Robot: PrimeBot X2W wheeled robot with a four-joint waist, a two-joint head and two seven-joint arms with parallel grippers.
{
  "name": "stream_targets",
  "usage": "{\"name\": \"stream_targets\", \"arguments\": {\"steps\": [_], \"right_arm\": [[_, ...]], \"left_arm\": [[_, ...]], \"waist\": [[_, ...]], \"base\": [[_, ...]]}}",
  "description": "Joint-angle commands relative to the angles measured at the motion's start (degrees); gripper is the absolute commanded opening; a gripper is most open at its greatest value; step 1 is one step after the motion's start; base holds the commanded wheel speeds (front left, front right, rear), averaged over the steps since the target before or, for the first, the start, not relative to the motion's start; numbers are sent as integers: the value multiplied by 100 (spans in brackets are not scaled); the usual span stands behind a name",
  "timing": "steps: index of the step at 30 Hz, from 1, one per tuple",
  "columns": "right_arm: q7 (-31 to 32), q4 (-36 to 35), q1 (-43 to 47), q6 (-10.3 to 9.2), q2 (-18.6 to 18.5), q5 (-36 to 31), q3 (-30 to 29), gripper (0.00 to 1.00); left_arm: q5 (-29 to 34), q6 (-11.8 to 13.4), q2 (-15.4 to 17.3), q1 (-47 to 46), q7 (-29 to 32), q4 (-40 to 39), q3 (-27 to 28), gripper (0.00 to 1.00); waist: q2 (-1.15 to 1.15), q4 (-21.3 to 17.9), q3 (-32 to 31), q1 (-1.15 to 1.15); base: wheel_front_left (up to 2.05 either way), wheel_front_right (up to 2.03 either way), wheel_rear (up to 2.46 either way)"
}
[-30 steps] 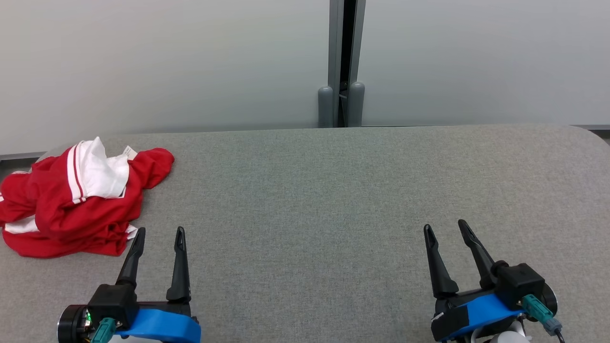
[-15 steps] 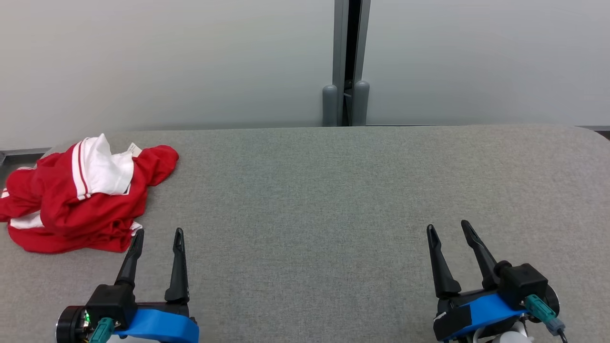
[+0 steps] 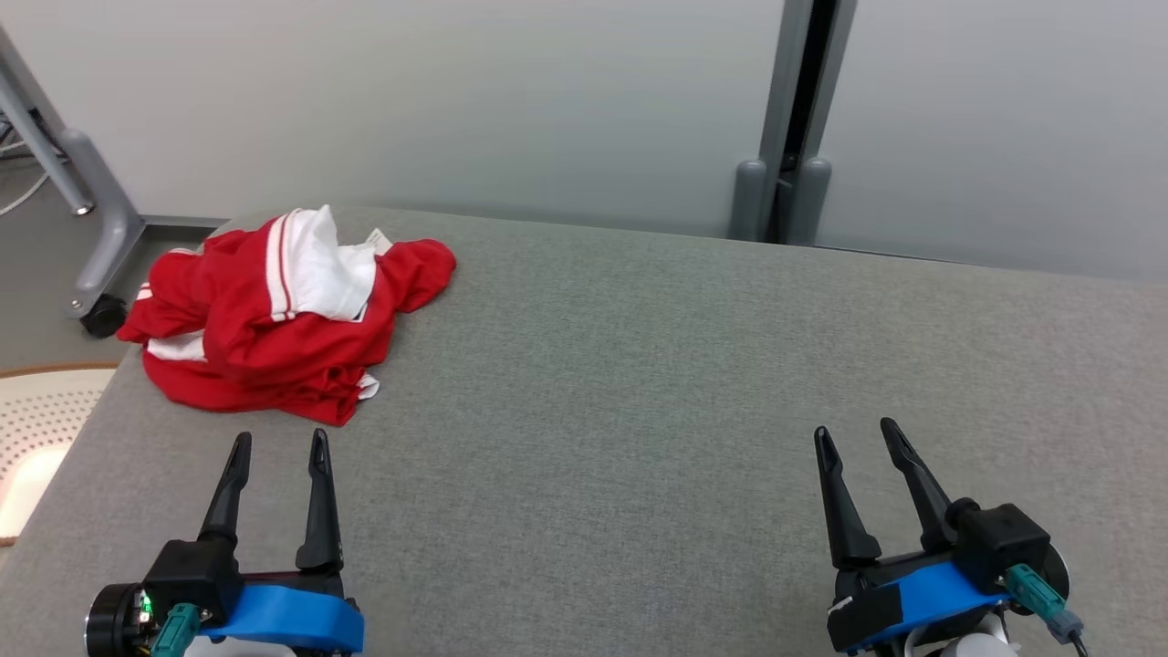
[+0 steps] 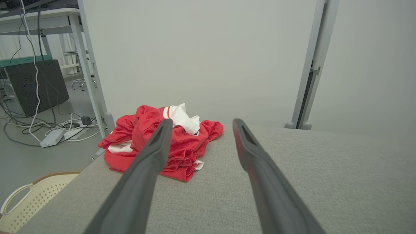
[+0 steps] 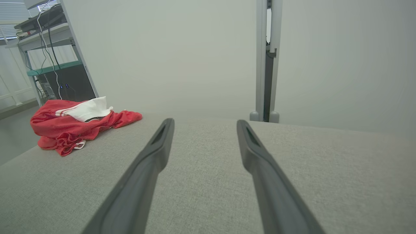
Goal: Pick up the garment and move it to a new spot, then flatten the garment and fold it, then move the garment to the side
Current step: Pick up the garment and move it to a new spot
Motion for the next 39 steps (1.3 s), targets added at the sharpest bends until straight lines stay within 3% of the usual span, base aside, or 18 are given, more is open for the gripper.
{"name": "stream_targets", "arguments": {"steps": [1, 12, 19, 29, 39], "right_arm": [[-4, -22, -28, -1, -15, 15, 13, 100], [-4, -54, -133, -2, -16, -74, -48, 100], [-4, -24, -173, -2, -16, -78, 15, 100], [-4, 9, -234, -2, -16, -115, 94, 100], [-4, -83, -447, -2, -20, -399, 14, 100]], "left_arm": [[15, 19, 21, -11, -20, -15, 17, 100], [-75, 41, 20, -70, -19, -18, 123, 100], [-113, 71, 21, 0, -19, -35, 194, 100], [-168, 119, 21, -14, -19, -54, 240, 100], [31, -124, 162, -1034, -19, -8, 553, 100]], "waist": [[0, 241, 51, 0], [0, 1194, 202, 0], [0, 1552, 242, 0], [0, 1527, 299, 0], [0, 1181, 700, 0]], "base": [[0, 0, 0], [0, 0, 0], [0, 0, 0], [0, 0, 0], [0, 0, 0]]}}
